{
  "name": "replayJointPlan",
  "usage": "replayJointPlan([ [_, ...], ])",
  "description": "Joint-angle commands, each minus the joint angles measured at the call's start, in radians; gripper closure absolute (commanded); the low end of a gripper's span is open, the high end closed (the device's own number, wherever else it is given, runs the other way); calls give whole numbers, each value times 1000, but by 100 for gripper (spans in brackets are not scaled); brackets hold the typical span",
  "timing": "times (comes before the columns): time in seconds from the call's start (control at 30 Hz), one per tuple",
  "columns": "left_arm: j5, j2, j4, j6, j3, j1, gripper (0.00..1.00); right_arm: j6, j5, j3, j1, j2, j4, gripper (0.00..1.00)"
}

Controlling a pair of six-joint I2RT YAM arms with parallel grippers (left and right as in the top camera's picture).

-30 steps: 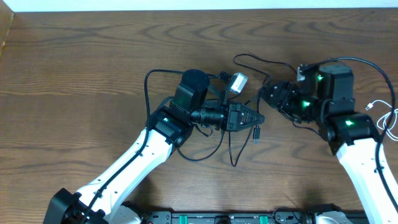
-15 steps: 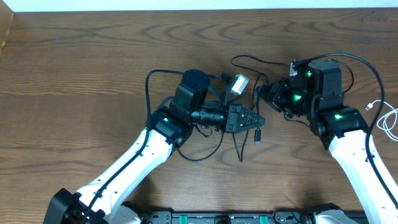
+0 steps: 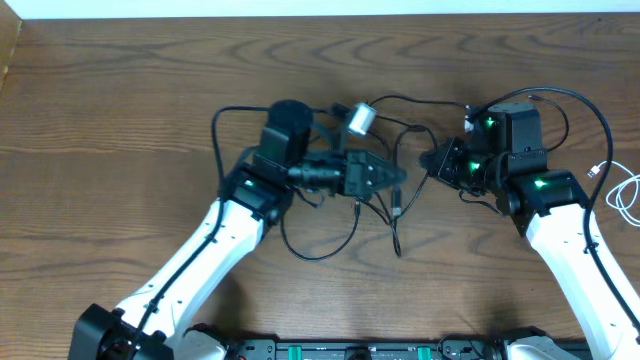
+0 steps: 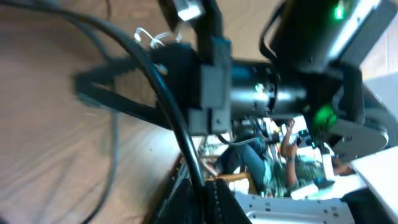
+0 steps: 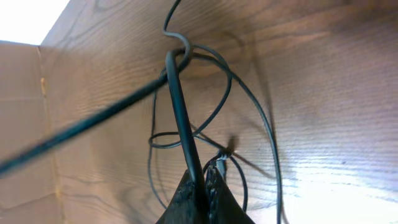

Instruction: Untangle cables

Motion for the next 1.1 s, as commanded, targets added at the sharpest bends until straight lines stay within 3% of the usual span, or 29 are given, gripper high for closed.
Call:
replayJointPlan([
  [0.0,11,-11,-34,40,11,42,92,-89,17,6,-14,-1,-2,99],
  [0.2,-232,-11,-280,126,11,55,92,-142,-63,6,-45,-36,10,99],
  [0.3,-327,-11,-326,126,10,49,92,-145,-71,6,-59,-67,10,99],
  [0.53,-442,-3,-267,125,10,6,92,-159,-188,6,-64,-135,31,99],
  [0.8,-539,53,-79,125,10,-89,92,-184,-314,6,-64,-150,31,99],
  [1.07,-561,170,33,93,10,-154,92,-227,-369,6,-64,-154,33,99],
])
